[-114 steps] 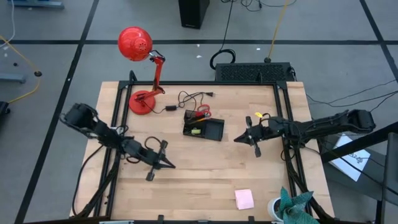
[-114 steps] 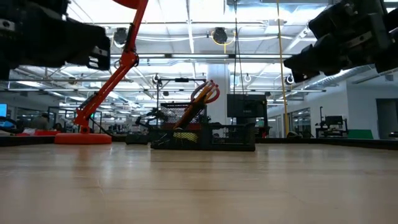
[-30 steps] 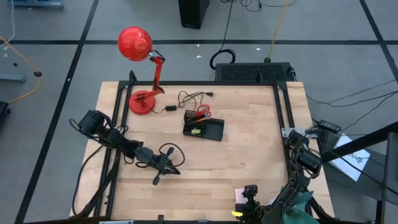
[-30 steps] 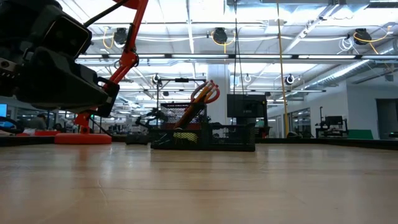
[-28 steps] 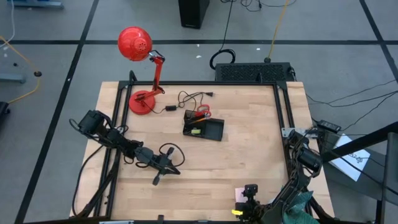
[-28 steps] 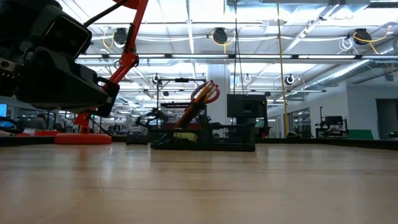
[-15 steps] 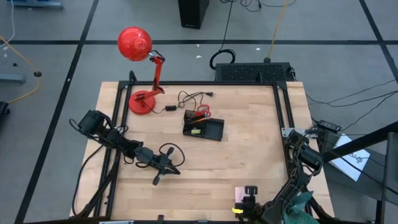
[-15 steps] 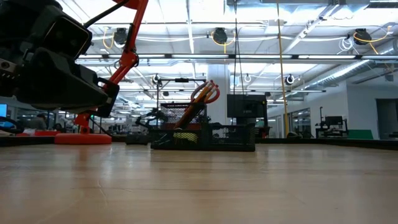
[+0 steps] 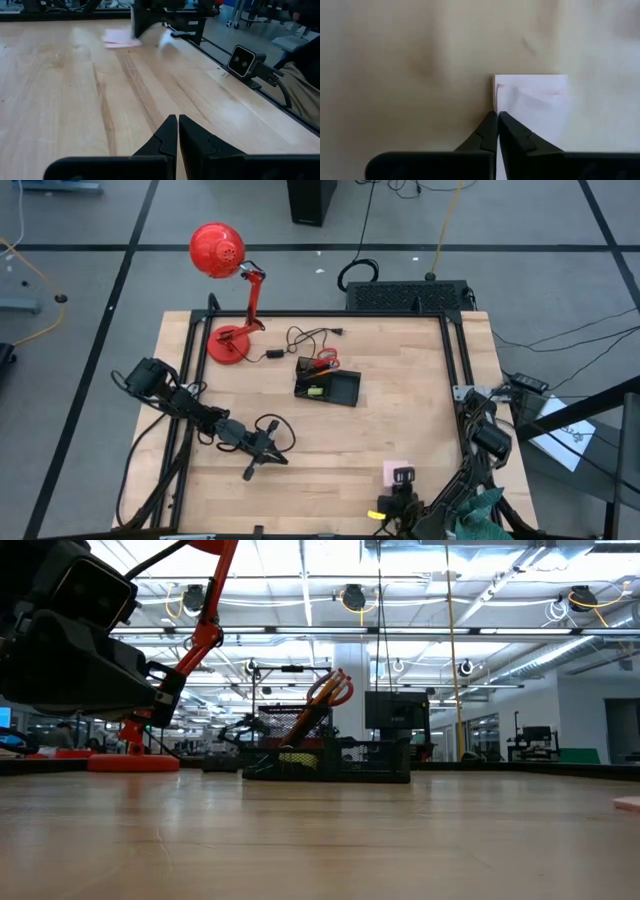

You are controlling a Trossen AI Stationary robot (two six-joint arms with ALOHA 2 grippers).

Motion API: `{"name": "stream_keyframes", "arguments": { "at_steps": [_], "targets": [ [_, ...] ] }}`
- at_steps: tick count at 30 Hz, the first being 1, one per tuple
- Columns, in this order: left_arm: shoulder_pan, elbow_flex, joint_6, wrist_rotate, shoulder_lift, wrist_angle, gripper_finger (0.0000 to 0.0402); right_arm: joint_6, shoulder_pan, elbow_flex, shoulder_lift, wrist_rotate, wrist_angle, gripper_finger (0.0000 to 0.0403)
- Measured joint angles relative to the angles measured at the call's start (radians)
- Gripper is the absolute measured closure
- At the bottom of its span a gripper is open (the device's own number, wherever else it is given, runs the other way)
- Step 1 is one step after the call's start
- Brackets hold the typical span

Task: Pick and place office supplies into organizer
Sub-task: Put the pink sticky note into the black desk organizer

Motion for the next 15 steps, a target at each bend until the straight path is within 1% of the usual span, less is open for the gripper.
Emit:
{"name": "stream_keyframes", "arguments": {
  "at_steps": [1,4,5,8,10,15],
  "targets": [
    [0.000,0.000,0.001,0.000,0.000,0.000,0.0380,-0.012,-0.001,0.025,0.007,0.009,-0.046,0.0402],
    [0.001,0.000,0.007,0.000,0.000,-0.002,0.0380,-0.024,-0.005,0.094,-0.001,0.062,-0.065,0.0402],
    [0.001,0.000,0.008,0.000,0.000,-0.005,0.0380,-0.030,-0.007,0.106,-0.007,0.075,-0.102,0.0402],
    [-0.001,0.000,0.011,0.000,0.000,-0.005,0.0380,-0.051,-0.011,0.127,0.002,0.117,-0.127,0.0402],
    [-0.001,0.000,0.011,0.000,0.000,-0.008,0.0380,-0.066,-0.015,0.140,0.004,0.122,-0.120,0.0402],
    [-0.001,0.000,0.010,0.000,0.000,-0.014,0.0380,-0.090,-0.026,0.167,-0.002,0.191,-0.160,0.0403]
  ]
}}
